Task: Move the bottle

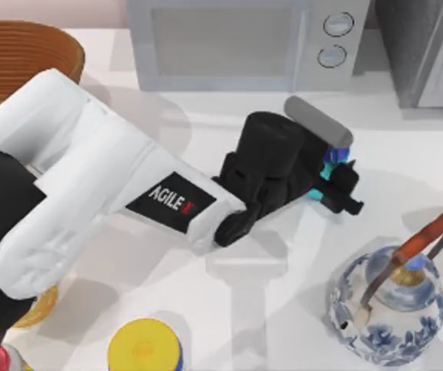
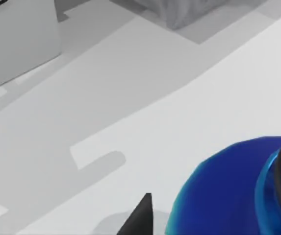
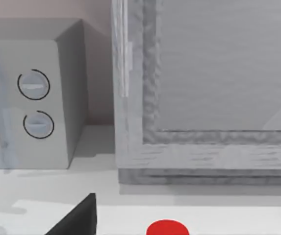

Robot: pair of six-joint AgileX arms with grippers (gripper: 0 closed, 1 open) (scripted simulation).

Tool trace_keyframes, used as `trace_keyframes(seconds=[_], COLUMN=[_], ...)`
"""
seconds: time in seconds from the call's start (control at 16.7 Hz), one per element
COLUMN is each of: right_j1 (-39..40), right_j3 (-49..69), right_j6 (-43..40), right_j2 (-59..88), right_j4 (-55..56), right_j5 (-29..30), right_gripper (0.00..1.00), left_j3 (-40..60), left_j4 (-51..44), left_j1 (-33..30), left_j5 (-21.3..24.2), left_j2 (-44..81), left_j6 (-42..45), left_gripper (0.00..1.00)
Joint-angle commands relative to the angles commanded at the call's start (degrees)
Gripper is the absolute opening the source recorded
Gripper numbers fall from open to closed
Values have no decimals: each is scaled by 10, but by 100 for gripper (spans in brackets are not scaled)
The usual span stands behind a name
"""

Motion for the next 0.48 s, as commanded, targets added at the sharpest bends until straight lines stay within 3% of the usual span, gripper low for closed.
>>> trace_keyframes(seconds=[0.48], right_j1=[0], right_j3=[0], right_j6=[0], right_j2=[0], right_j4=[0], right_j5=[0], right_gripper=[100], left_j3=[-21], left_j4=[2], left_j1=[9], left_j5=[-7], left_j2=[-21], left_j6=[-3], left_gripper=[0])
